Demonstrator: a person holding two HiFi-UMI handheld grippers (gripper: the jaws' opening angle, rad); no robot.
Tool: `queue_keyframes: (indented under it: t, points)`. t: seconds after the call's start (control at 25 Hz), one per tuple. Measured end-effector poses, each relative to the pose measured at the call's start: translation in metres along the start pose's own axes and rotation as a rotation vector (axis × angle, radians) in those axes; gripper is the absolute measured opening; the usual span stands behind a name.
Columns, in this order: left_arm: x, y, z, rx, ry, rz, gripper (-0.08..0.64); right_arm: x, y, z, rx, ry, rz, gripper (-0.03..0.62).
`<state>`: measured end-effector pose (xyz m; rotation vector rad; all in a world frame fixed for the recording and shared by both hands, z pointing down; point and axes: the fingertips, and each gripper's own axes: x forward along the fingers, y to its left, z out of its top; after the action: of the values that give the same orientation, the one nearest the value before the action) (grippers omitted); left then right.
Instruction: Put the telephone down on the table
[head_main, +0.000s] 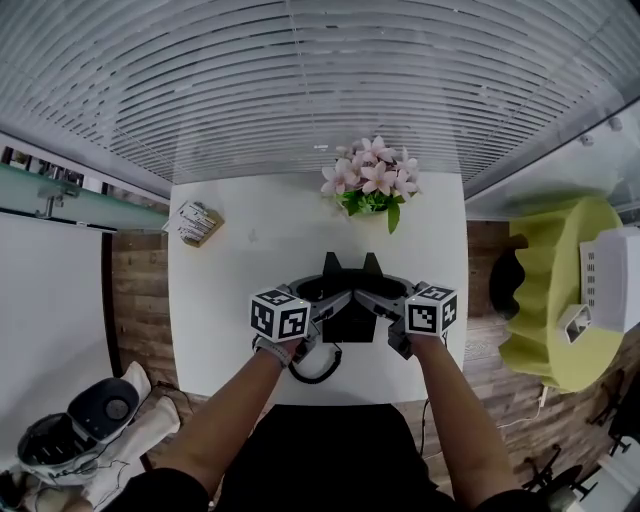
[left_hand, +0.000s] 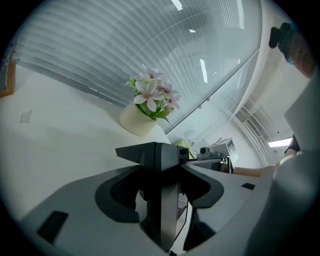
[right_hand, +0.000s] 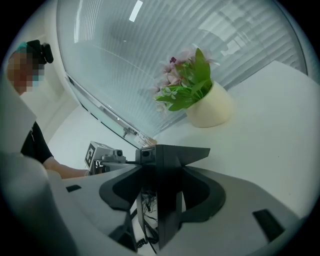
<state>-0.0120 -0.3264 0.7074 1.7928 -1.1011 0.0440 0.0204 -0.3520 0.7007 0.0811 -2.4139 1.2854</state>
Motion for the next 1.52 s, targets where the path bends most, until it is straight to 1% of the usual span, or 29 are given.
queue_keyframes:
  t: [0.32,0.44,0.6,0.72,0.84,1.0,1.12,1.2,1.28,1.4,1.52]
  points:
    - [0.008,0.012,0.001,-0.057,-0.014,0.004,0.259,0.006,-0.014,0.001,0.062,0.001,-0.005,0.247]
    - [0.009,0.013,0.000,-0.065,-0.023,0.003,0.259,0.007,-0.015,0.001,0.071,0.005,0.002,0.246]
    - [0.009,0.013,-0.001,-0.071,-0.031,-0.013,0.259,0.007,-0.014,0.000,0.081,-0.006,0.021,0.246]
    - [0.009,0.013,-0.003,-0.111,-0.040,-0.031,0.259,0.006,-0.015,-0.001,0.107,-0.016,0.027,0.247]
    - [0.007,0.014,-0.003,-0.125,-0.055,-0.015,0.261,0.004,-0.016,-0.001,0.106,-0.017,0.004,0.247]
    - [0.001,0.018,-0.001,-0.128,-0.072,0.042,0.261,-0.006,-0.024,0.004,0.086,-0.042,-0.068,0.262]
    - [-0.011,0.016,0.002,-0.102,-0.082,0.070,0.261,-0.015,-0.023,0.005,0.036,-0.046,-0.126,0.271]
    - [-0.023,0.008,0.006,-0.064,-0.094,0.076,0.261,-0.022,-0.019,0.006,-0.038,-0.038,-0.186,0.272]
    - [-0.036,-0.003,0.012,-0.007,-0.107,0.084,0.261,-0.029,-0.011,0.009,-0.112,-0.038,-0.237,0.272]
    - [-0.053,-0.024,0.021,0.084,-0.131,0.094,0.261,-0.039,0.006,0.019,-0.181,-0.059,-0.260,0.270]
    - [-0.068,-0.050,0.023,0.153,-0.150,0.082,0.261,-0.055,0.031,0.027,-0.275,-0.094,-0.279,0.270]
